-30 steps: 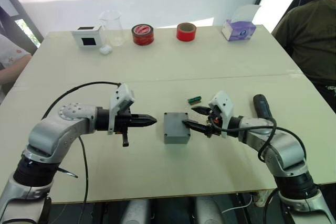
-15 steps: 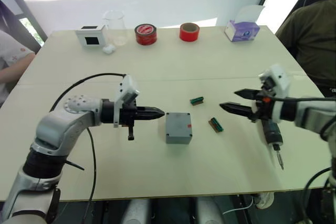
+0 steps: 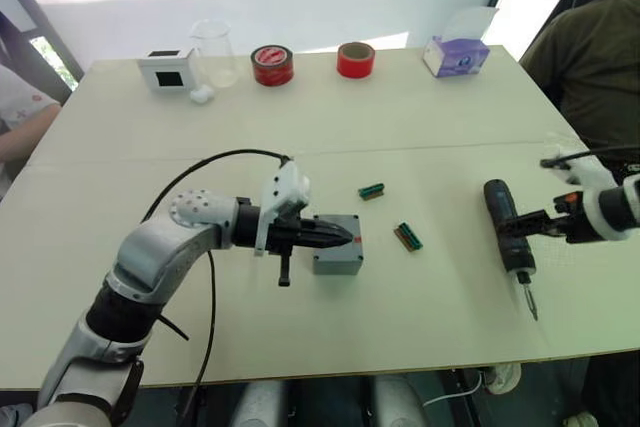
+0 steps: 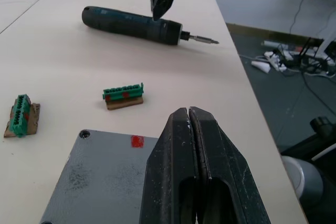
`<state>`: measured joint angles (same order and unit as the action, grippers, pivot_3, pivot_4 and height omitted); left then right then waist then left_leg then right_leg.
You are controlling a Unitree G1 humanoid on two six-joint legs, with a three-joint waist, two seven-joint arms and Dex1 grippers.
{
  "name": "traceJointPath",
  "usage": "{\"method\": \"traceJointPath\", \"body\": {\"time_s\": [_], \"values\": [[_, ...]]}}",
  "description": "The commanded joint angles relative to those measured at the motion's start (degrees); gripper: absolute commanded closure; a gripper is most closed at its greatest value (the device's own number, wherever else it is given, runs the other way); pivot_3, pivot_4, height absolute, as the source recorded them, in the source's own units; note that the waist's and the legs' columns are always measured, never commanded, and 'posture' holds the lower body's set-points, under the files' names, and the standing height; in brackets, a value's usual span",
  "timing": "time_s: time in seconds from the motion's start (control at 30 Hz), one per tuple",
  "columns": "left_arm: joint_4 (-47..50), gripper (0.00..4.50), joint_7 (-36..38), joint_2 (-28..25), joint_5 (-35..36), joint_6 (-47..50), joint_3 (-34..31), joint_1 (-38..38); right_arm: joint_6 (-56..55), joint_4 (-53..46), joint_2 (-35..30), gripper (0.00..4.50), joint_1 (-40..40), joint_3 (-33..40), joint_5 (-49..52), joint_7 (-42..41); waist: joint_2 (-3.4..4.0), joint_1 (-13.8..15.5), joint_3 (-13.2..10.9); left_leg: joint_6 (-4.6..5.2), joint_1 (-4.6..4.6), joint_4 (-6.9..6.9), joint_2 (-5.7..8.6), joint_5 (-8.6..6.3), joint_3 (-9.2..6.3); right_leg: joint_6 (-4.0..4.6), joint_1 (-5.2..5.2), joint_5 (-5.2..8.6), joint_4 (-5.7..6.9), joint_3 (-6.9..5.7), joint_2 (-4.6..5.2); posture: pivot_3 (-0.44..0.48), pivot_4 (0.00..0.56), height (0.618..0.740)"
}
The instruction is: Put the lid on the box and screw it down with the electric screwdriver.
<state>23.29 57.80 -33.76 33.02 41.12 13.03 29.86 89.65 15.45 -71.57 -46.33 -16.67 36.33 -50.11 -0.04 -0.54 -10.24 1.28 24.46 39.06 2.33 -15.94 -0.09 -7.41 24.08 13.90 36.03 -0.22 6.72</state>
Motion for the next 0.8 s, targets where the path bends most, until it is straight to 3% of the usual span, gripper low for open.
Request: {"method": "traceJointPath", "body": {"time_s": [0.03,0.5,0.6,0.8], "values": [[3.66,4.5,-1.78,0.3,0.57,0.69,-0.19,-0.96,-2.45,1.91,-2.5,0.04,-2.91,-3.65,-2.95,-4.75,0.0,0.04,0.0,0.0,0.01,0.01,0.01,0.0,0.0,0.0,0.0,0.0,0.0,0.0,0.0,0.0,0.15,0.74],[8.0,4.5,-4.99,-0.48,3.65,4.77,-2.0,-2.7,-13.12,14.45,5.09,0.04,-8.49,-18.39,-17.93,-16.81,0.0,-0.06,0.0,-0.02,0.0,0.05,0.02,0.01,-0.02,-0.02,-0.02,-0.01,0.02,-0.01,-0.02,0.0,0.15,0.74],[8.31,4.5,-5.4,-0.94,4.04,5.28,-2.47,-2.99,-14.72,14.97,6.14,0.65,-8.83,-20.56,-20.57,-19.35,-0.03,-0.05,0.01,-0.03,-0.01,0.06,0.01,0.01,-0.04,-0.02,-0.04,-0.01,0.02,-0.01,-0.05,0.0,0.15,0.74],[8.39,4.5,-4.71,-5.11,2.36,5.2,-3.2,-3.13,-15.37,14.52,9.1,2.65,-9.28,-22.06,-24.68,-21.22,-0.12,-0.18,0.06,-0.06,-0.02,0.06,-0.01,0.03,-0.07,-0.01,-0.04,0.0,0.02,-0.02,-0.08,0.0,0.15,0.74]]}}
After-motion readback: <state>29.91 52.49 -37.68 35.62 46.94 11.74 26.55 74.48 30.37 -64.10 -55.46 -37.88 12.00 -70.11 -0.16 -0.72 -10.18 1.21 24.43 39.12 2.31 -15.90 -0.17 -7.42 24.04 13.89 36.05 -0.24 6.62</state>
